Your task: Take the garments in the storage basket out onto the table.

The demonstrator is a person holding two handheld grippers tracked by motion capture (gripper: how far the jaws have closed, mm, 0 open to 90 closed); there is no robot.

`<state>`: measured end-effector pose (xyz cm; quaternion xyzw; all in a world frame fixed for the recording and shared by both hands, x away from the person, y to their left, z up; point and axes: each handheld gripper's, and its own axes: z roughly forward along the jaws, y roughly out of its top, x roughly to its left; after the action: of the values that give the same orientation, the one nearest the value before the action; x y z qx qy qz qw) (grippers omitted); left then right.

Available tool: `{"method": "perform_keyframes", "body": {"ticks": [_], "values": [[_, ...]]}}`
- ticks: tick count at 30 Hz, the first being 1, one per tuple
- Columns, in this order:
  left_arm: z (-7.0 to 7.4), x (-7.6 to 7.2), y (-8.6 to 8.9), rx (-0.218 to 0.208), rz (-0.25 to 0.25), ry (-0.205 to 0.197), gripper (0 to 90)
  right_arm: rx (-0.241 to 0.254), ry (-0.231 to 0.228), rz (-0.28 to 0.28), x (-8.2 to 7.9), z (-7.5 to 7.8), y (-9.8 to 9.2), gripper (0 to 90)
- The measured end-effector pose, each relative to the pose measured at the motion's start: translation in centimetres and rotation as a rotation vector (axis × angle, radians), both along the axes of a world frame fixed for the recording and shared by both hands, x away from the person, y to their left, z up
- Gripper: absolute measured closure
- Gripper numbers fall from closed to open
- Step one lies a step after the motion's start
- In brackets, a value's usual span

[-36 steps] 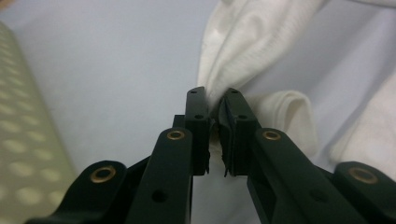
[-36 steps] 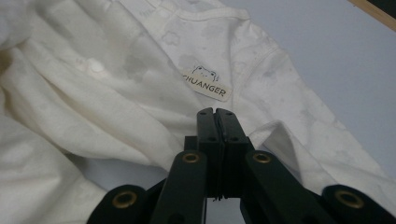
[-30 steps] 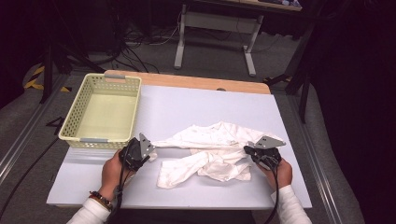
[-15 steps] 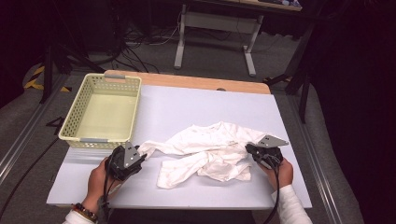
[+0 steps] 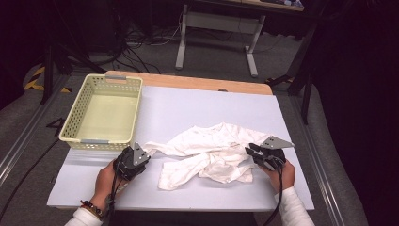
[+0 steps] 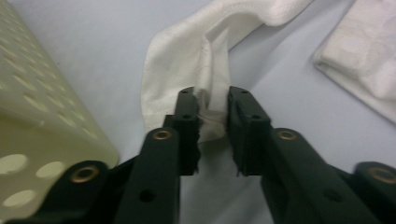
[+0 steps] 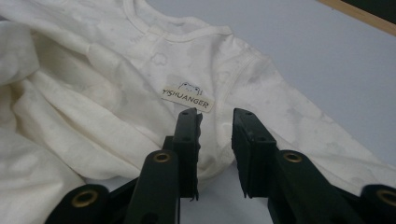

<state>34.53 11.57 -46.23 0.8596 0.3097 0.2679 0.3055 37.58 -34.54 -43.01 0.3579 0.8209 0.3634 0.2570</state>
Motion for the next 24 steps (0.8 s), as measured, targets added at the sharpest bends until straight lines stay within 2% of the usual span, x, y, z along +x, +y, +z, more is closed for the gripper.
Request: {"method": "perform_keyframes", "body": {"ticks": [1,3,8,11,12,14,16,19,21,24], "values": [[0.1,-0.2,0.1,0.007,-0.004,-0.007,84.4,0.000,-0.002,0.000,0.0,0.0,0.0,71.6],[0.2,-0.6,0.3,0.043,-0.001,-0.051,86.0,0.003,-0.002,0.000,0.0,0.0,0.0,71.5],[0.2,-1.3,1.9,0.041,0.008,-0.045,86.1,0.017,0.001,0.003,-0.2,0.0,0.0,71.3],[0.1,-1.9,2.9,0.019,0.015,-0.040,86.0,0.011,0.007,0.011,-0.6,-0.2,-0.1,71.3],[0.2,-2.3,3.3,0.000,0.021,-0.041,86.1,0.008,0.003,0.011,-0.8,-0.3,-0.3,71.3],[0.2,-2.8,3.7,-0.006,0.030,-0.041,87.1,0.033,0.007,0.009,-1.0,-0.7,-1.2,71.0],[0.2,-3.3,4.3,-0.025,0.036,-0.031,86.4,0.050,0.026,-0.013,-0.9,-1.1,-2.0,70.3],[0.1,-4.0,4.7,-0.049,0.042,-0.029,89.4,0.041,0.024,-0.038,-0.9,-1.1,-2.7,70.2],[0.2,-4.3,4.6,-0.065,0.035,-0.027,89.4,0.023,0.012,-0.049,-0.9,-1.0,-2.8,70.3],[0.6,-4.3,4.0,-0.082,0.009,-0.042,89.3,0.028,0.008,-0.060,-0.7,-1.0,-3.0,69.9]]}}
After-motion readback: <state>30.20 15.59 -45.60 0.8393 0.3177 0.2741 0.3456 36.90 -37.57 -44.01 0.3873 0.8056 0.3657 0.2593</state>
